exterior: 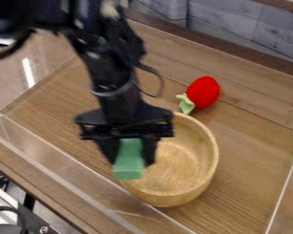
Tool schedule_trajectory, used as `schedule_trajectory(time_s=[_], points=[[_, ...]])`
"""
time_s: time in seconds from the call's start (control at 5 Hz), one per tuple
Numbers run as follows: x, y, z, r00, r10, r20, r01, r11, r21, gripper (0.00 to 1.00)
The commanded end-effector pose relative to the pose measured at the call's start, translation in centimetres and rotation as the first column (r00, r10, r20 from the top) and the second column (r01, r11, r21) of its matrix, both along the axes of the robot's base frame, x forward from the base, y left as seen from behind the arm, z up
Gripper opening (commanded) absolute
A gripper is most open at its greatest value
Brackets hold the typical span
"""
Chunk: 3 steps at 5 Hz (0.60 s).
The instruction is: Remove the green stick from the brown bowl and put it on the table
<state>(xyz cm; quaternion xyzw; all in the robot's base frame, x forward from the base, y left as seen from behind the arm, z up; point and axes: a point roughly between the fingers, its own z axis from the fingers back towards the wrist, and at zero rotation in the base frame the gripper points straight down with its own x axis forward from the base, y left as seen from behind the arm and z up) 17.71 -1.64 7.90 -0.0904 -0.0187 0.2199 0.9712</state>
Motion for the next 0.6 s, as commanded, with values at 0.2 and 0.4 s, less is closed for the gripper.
schedule_trajectory(time_s=[0.2,0.4], points=[[0.5,5.6,2.3,0.998,0.032,0.063,-0.032,0.999,-0.007,0.00],[0.3,6.3,2.2,0.998,0.001,0.063,-0.001,1.000,-0.007,0.00]])
